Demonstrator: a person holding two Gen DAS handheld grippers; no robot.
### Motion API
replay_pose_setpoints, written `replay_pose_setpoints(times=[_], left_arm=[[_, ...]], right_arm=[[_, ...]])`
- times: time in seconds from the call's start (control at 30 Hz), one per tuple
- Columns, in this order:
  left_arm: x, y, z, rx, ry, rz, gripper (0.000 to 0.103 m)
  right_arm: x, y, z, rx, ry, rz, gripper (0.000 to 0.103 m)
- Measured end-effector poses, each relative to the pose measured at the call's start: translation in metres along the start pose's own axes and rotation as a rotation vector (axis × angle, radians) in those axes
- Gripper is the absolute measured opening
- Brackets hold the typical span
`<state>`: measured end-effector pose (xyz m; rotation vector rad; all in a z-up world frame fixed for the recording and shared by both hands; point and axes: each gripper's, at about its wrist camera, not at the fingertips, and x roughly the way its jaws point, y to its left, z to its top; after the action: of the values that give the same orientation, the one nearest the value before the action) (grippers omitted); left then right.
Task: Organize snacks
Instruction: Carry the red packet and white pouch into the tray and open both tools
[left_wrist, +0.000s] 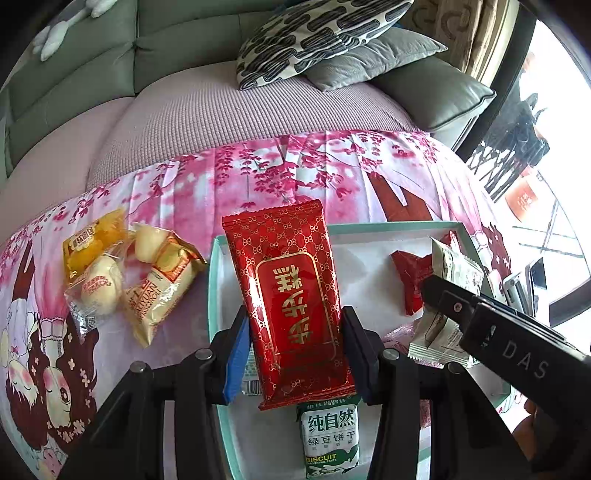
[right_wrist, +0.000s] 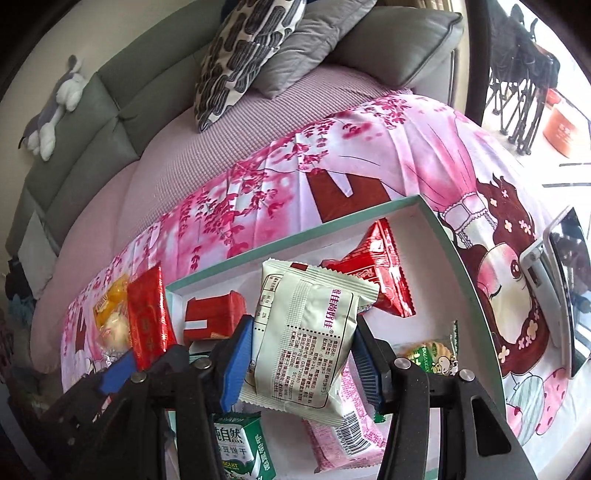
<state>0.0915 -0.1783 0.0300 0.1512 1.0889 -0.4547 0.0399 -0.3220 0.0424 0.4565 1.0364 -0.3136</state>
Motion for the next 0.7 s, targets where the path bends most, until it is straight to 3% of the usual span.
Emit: replay_pose_setpoints(times=[0.7], left_arm=[[0.019,-0.009,-0.004,0.014,0.045,-0.018,0.05]], right_arm=[[0.013,-0.012,0.001,0.038,0.034,-0.045,0.056]])
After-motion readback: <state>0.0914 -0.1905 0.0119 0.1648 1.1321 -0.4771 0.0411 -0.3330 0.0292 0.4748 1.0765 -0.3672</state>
